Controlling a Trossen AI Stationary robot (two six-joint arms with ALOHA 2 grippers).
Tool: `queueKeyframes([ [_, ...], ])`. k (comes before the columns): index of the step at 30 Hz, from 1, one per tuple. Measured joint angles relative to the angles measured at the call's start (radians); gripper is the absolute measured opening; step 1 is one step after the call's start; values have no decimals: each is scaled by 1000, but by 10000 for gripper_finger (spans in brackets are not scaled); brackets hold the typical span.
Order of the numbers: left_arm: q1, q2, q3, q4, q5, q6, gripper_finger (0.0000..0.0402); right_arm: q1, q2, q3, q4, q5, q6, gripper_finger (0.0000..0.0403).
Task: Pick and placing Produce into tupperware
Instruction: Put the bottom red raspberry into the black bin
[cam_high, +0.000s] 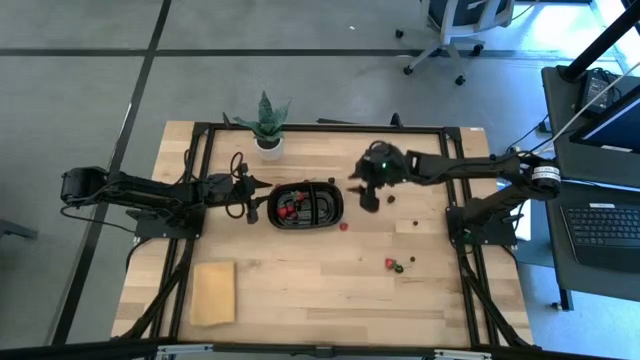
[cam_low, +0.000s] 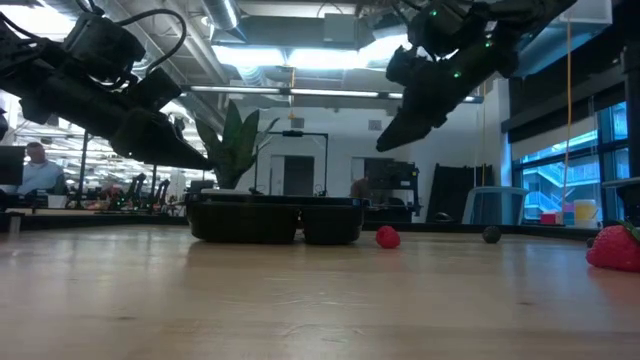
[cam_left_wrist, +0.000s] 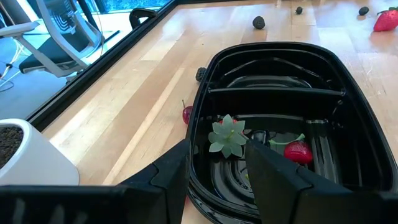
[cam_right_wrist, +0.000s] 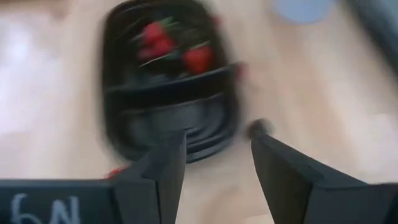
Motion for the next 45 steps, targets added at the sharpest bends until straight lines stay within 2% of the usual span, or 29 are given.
queueKeyframes([
  [8, 0, 0, 0, 0, 0, 0, 147, 192, 0, 0, -48, -11, 35, 184],
  [17, 0, 0, 0, 0, 0, 0, 147, 327, 33, 0, -38, 144, 115, 184],
  [23, 0, 0, 0, 0, 0, 0, 147, 339, 120, 0, -8, 197, 169, 184],
  [28, 0, 0, 0, 0, 0, -1, 147, 340, 193, 0, 61, 198, 166, 184],
  [45, 0, 0, 0, 0, 0, -1, 147, 340, 318, 0, 61, 201, 162, 184],
])
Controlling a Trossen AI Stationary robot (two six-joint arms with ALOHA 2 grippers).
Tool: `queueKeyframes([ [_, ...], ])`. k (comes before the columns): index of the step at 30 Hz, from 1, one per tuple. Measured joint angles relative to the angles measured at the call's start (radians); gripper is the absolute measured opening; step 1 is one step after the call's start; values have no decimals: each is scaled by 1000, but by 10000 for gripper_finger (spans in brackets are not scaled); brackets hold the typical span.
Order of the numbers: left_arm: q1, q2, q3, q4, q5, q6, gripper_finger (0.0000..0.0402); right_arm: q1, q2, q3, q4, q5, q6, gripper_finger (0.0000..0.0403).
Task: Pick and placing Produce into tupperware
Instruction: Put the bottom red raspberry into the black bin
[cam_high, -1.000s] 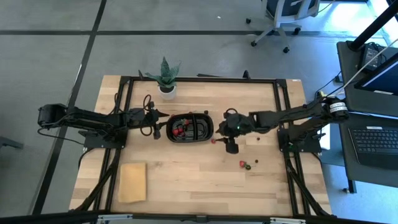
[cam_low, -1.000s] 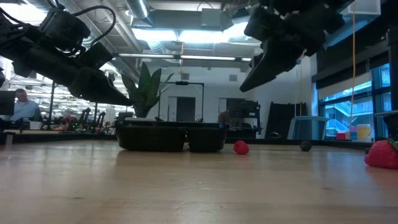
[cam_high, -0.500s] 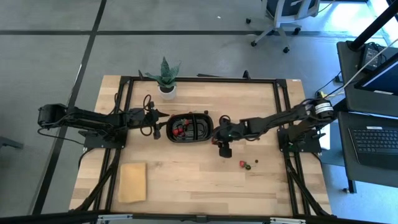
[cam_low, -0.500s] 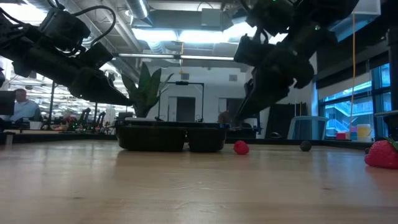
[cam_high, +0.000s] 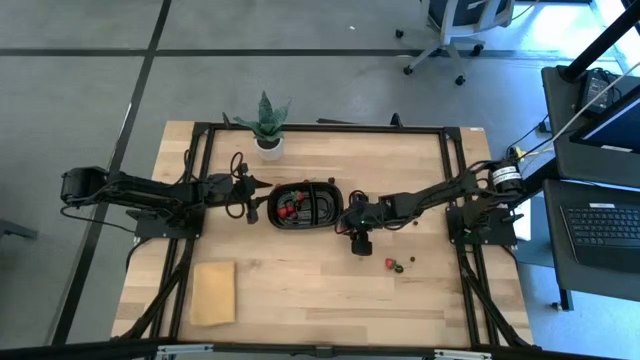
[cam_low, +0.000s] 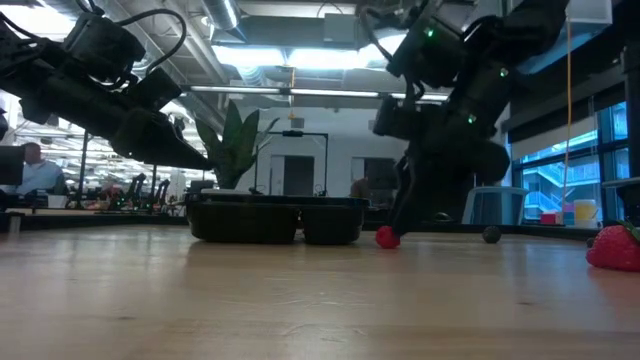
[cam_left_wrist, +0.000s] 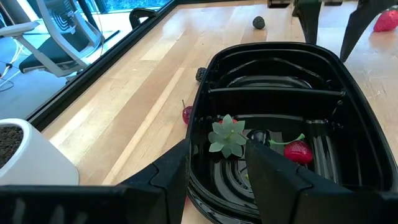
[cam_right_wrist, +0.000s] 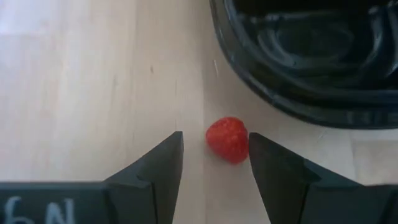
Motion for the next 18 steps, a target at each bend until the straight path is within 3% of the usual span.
queueKeyframes([
  [12, 0, 0, 0, 0, 0, -2, 147, -3, 72, 2, 63, 16, -23, 183],
  [18, 0, 0, 0, 0, 0, -2, 147, -2, 70, 2, 59, 13, -20, 142],
])
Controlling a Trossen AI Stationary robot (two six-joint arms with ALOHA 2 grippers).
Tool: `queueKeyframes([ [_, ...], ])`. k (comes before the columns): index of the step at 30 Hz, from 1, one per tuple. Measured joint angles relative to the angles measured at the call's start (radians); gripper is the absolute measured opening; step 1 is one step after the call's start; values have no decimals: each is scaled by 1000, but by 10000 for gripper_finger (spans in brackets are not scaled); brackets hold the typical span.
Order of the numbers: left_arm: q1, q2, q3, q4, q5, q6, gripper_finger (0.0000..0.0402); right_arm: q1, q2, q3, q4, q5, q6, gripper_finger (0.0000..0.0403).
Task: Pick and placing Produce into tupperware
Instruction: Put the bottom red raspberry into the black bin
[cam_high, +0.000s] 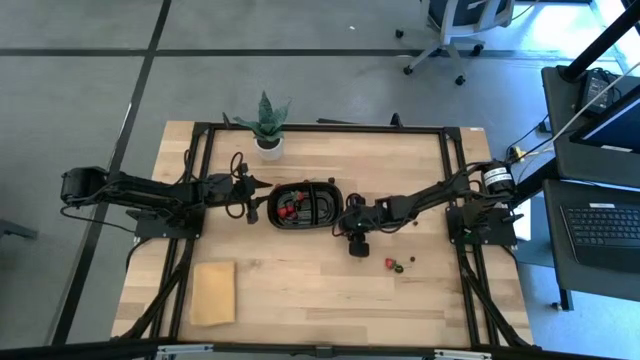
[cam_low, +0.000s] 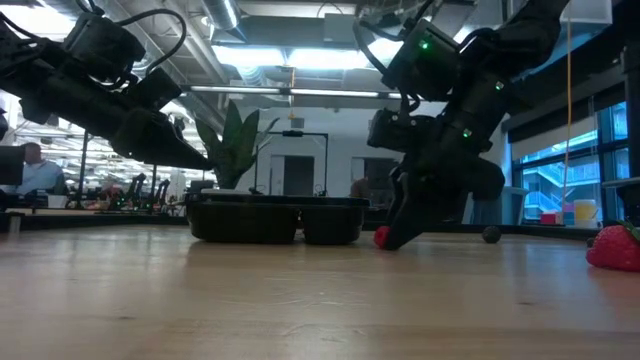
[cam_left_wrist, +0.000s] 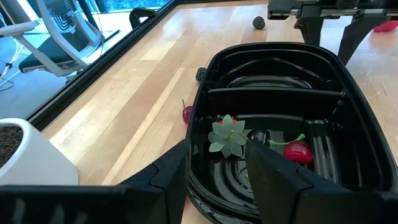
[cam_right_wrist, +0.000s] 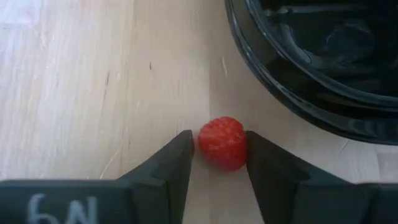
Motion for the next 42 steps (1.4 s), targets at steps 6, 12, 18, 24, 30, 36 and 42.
queueKeyframes([
  [6, 0, 0, 0, 0, 0, 2, 147, 0, 0, 0, -5, 1, 26, 94],
  [12, 0, 0, 0, 0, 0, 2, 147, 0, 3, 22, -34, 4, 48, 94],
  [18, 0, 0, 0, 0, 0, 2, 147, 11, 8, 118, -149, -44, 52, 93],
  [24, 0, 0, 0, 0, 0, 2, 147, 51, 8, 298, -380, -76, 9, 93],
  [30, 0, 0, 0, 0, 0, 2, 147, 45, 6, 457, -525, -25, -135, 93],
  [36, 0, 0, 0, 0, 0, 1, 147, -36, 4, 520, -531, 46, -209, 93],
  [42, 0, 0, 0, 0, 0, 2, 147, -122, 28, 520, -520, 42, -212, 93],
])
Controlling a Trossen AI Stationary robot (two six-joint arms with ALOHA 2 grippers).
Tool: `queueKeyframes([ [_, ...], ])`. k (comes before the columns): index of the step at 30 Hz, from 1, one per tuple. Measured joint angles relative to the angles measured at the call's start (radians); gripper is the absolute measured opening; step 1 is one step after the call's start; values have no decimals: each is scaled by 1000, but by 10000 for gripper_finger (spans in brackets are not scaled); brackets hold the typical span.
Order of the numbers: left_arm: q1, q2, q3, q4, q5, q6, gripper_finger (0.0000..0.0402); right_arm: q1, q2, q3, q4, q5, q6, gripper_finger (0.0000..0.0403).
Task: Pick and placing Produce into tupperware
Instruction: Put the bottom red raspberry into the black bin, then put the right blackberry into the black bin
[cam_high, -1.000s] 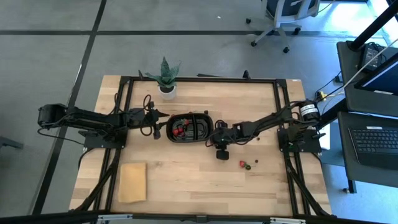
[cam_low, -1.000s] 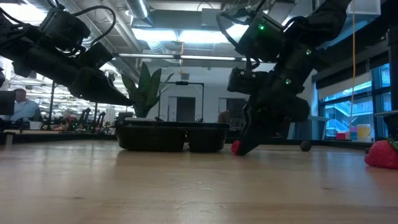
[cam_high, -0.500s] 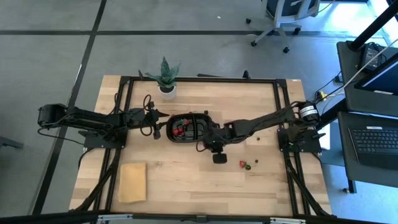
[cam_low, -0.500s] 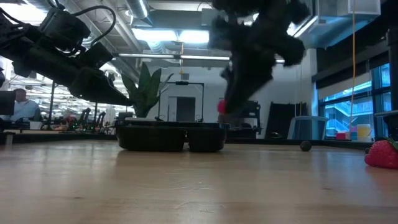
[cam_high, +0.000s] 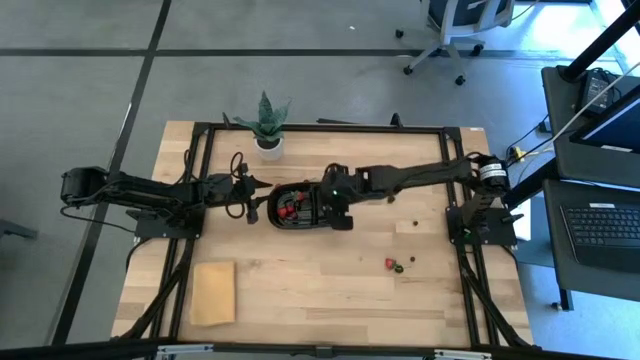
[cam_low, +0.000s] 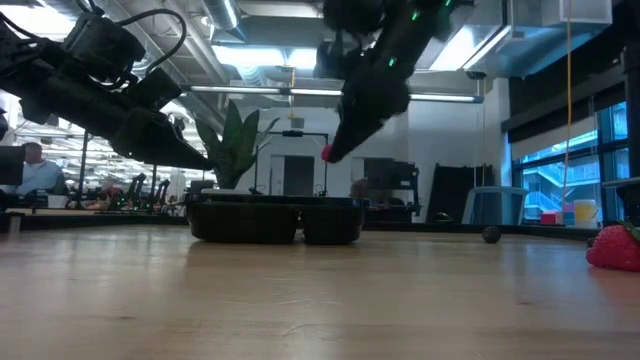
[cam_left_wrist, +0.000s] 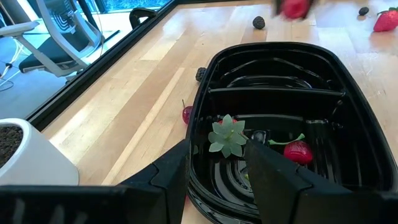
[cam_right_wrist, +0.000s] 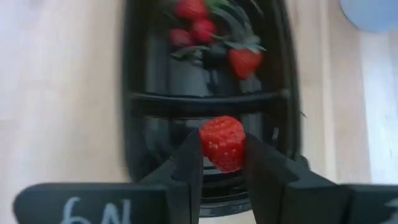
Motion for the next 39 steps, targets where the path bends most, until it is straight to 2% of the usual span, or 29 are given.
queueKeyframes([
  [11, 0, 0, 0, 0, 0, 1, 147, -39, 129, 0, 20, -49, -28, 93],
  [20, 0, 0, 0, 0, 0, 1, 147, -39, 143, 0, 21, -47, 2, 148],
  [27, 0, 0, 0, 0, 0, 1, 147, -39, 142, 0, 14, -46, 20, 157],
  [31, 0, 0, 0, 0, 0, 0, 147, -32, 97, 0, -80, -46, 41, 154],
  [36, 0, 0, 0, 0, 0, 0, 147, -5, -22, 0, -342, -46, 168, 150],
  [39, 0, 0, 0, 0, 0, 0, 147, 11, -113, 0, -425, -46, 237, 150],
])
